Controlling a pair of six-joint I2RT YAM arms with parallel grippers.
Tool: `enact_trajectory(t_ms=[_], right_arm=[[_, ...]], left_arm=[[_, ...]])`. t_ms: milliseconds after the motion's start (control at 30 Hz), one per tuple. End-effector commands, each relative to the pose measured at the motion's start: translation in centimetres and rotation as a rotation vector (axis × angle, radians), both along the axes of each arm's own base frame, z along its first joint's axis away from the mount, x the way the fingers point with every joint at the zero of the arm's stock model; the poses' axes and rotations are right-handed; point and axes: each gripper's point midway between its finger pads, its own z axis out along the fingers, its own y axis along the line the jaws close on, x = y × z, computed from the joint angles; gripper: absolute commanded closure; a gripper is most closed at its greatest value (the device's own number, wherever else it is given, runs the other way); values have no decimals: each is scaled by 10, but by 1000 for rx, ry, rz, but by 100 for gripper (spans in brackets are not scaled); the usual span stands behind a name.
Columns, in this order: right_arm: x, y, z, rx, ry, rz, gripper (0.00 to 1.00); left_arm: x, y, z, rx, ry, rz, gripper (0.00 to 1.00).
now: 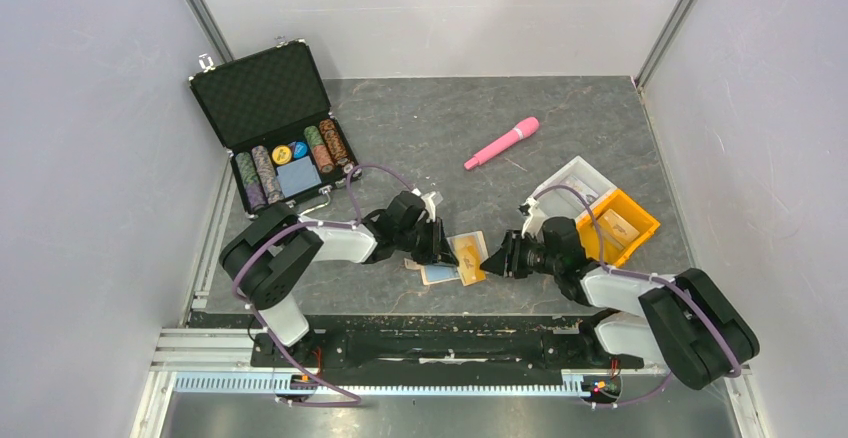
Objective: Take the credit cards out of the card holder
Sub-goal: Pick up the credit card from the card holder.
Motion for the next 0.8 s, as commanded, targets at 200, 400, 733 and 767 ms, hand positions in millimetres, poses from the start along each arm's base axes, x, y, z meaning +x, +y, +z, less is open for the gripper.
enact_trajectory(t_ms=[200,400,733,767], right_arm=[[-15,3,-9,-13,61,-1,62],[-10,-8,-6,-80,24,-48,62],[-22,-1,0,-23,39,-61,56],[-23,1,2,-6,41,-63,57]], left_arm=[[-5,-3,-2,-19,-8,-38,82],[-9,2,-10,-2,10,-29,86],[-12,4,-16,0,41,-7,90],[-12,2,-15,-8,43,-9,91]])
